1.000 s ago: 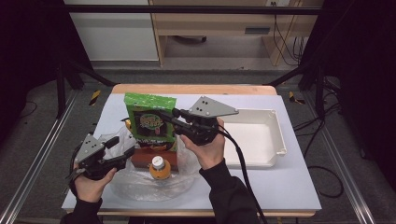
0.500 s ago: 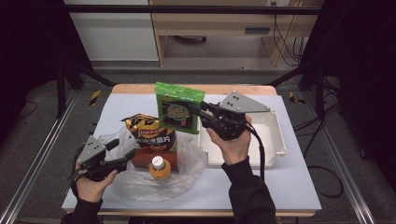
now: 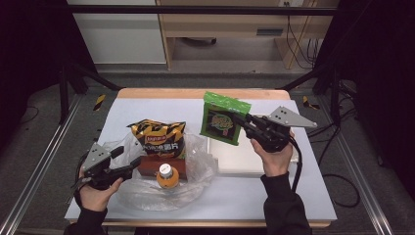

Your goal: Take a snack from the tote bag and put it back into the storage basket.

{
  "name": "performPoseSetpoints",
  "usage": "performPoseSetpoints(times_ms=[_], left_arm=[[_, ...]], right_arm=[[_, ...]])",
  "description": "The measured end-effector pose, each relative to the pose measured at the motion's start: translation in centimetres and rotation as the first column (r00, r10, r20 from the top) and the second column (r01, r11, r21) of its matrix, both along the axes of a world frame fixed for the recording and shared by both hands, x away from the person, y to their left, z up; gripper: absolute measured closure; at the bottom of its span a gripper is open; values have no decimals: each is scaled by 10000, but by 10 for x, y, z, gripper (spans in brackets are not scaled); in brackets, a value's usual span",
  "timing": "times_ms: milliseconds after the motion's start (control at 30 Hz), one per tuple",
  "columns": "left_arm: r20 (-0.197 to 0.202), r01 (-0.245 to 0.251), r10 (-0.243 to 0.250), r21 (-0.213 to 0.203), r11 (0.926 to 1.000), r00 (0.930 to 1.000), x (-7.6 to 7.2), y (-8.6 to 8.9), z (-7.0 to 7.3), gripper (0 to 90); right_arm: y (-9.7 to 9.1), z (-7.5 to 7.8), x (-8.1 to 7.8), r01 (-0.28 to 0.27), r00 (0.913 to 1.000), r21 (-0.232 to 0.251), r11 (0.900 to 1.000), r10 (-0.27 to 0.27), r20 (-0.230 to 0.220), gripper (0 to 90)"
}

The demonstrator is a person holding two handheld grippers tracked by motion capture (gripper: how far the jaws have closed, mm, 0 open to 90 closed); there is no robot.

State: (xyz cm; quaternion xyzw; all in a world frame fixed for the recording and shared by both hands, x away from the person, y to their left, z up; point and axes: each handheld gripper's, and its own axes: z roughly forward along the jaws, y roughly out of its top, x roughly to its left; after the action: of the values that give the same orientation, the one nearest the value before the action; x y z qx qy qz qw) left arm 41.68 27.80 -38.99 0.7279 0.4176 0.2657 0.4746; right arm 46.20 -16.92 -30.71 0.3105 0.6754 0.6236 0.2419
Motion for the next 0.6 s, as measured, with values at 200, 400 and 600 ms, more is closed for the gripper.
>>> performPoseSetpoints(times_ms=[200, 400, 600], left_arm=[[-74, -34, 34, -29, 10000, 10000, 2, 0, -2, 265], [-71, -99, 99, -62, 9999, 9999, 3, 0, -5, 262], [-139, -103, 102, -7, 9999, 9999, 3, -1, -6, 261]], right_arm=[[-18, -22, 1, 170, 9993, -72, 9998, -172, -342, 778], [-31, -37, 5, 312, 9982, -119, 9994, -318, -509, 778], [-40, -50, 16, 525, 9959, -249, 9983, -542, -730, 777]])
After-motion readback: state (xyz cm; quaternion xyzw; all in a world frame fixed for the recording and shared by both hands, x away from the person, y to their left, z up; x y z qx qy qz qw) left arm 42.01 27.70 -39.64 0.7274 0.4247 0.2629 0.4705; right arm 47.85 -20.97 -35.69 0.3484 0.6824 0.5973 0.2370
